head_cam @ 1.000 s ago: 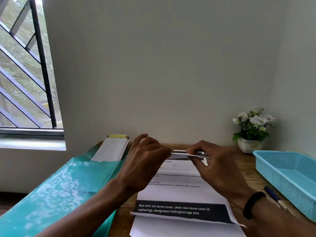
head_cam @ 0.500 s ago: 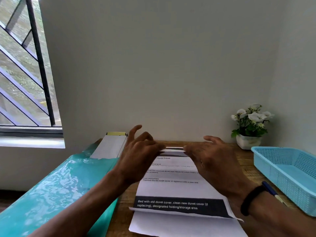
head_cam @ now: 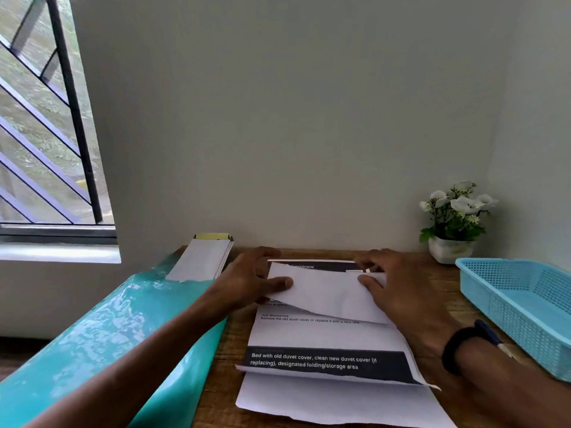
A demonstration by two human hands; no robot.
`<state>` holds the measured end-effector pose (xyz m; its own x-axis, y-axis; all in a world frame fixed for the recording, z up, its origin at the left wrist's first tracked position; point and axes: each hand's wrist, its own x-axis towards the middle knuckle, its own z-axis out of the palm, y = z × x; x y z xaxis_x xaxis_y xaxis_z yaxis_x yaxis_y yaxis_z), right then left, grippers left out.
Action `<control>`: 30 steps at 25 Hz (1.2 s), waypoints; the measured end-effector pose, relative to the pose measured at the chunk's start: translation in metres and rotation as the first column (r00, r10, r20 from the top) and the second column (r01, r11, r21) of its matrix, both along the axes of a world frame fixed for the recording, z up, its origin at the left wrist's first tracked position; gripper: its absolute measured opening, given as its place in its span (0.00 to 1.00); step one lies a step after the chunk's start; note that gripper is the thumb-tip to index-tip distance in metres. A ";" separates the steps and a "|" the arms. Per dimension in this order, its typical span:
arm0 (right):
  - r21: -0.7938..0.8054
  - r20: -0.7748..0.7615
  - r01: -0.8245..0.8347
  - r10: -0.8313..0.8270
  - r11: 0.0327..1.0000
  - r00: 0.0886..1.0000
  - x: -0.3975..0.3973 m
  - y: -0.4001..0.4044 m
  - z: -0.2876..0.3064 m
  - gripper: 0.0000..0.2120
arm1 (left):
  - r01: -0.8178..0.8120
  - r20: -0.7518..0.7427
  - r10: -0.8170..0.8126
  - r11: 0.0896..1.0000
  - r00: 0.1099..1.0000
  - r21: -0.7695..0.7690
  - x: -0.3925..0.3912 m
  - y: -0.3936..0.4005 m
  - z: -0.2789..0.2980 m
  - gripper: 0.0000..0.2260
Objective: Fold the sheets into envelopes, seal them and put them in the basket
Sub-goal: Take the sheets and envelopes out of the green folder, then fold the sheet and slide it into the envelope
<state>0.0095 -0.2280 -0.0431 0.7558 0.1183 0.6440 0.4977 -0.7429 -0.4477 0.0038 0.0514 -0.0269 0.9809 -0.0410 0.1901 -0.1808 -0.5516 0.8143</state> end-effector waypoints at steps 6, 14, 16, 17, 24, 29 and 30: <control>-0.383 -0.031 -0.090 0.085 0.919 0.996 -0.005 0.008 -0.016 0.12 | 0.059 0.228 -0.334 0.668 0.915 0.742 -0.016 -0.026 -0.024 0.30; -0.526 -0.616 -0.407 -0.004 0.746 0.788 -0.032 0.032 -0.022 0.40 | 0.341 -0.228 -0.274 0.498 0.934 0.797 -0.020 -0.039 -0.029 0.30; -0.548 -0.630 -0.402 -0.045 0.734 0.776 -0.031 0.032 -0.015 0.42 | 0.296 -0.234 -0.182 0.532 0.955 0.794 -0.015 -0.036 -0.029 0.33; -0.562 -0.633 -0.408 -0.057 0.719 0.772 -0.033 0.032 -0.009 0.42 | 0.277 -0.236 -0.145 0.547 0.961 0.790 -0.013 -0.034 -0.029 0.35; -0.632 -0.605 -0.358 -0.149 0.687 0.782 -0.046 0.048 0.041 0.38 | 0.021 0.160 -0.127 0.843 0.979 0.538 0.003 -0.010 -0.020 0.27; -0.843 -0.532 -0.413 -0.415 0.345 0.738 0.001 0.118 0.087 0.30 | -0.626 0.336 0.530 0.634 0.779 0.454 0.035 0.081 -0.020 0.24; -0.835 -0.546 -0.429 -0.432 0.344 0.718 0.009 0.140 0.099 0.27 | -0.650 0.266 0.607 0.597 0.749 0.470 0.038 0.093 -0.024 0.27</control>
